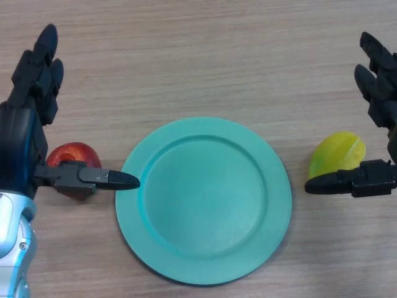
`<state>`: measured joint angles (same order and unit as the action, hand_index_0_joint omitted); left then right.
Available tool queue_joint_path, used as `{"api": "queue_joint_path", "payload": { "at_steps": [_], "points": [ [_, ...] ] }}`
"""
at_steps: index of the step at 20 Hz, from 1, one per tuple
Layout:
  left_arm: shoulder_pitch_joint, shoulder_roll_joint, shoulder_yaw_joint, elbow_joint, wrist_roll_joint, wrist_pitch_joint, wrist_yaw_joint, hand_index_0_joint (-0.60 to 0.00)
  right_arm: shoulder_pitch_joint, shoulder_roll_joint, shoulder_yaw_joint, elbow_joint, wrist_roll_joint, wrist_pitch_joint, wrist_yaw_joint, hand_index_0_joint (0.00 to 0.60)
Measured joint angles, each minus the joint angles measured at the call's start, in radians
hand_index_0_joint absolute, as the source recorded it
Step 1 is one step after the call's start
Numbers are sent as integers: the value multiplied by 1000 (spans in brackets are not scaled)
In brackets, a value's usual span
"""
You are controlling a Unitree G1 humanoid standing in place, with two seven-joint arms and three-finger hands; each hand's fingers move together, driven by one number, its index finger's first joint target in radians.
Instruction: Pick up the yellow starfruit and place it on the plate
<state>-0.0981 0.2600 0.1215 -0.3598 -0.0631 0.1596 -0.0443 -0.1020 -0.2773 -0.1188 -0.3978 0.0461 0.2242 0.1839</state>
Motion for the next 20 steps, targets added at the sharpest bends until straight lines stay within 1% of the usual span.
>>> {"api": "queue_joint_path", "payload": {
  "at_steps": [6,10,12,13,15,16,18,20],
  "points": [
    [-2,0,0,13,0,-17,0,0,-11,0,1,5,0,0,0,0],
    [0,0,0,40,0,-44,0,0,-17,0,2,52,-3,-8,0,0],
    [0,0,0,42,0,-46,0,0,-27,-3,2,112,-60,-74,0,0],
    [2,0,1,42,0,-46,0,0,-29,-7,2,131,-62,-79,5,0],
    [12,0,1,41,0,-50,0,0,-34,-27,2,197,-61,-112,58,0],
    [21,-3,-1,42,0,-50,0,0,-38,-32,2,246,-62,-163,86,0],
    [31,-11,-9,42,0,-50,0,0,-48,-43,2,285,-61,-178,119,0],
    [27,-12,-23,41,0,-50,0,0,-81,-56,2,356,-62,-207,126,0]
  ]
}}
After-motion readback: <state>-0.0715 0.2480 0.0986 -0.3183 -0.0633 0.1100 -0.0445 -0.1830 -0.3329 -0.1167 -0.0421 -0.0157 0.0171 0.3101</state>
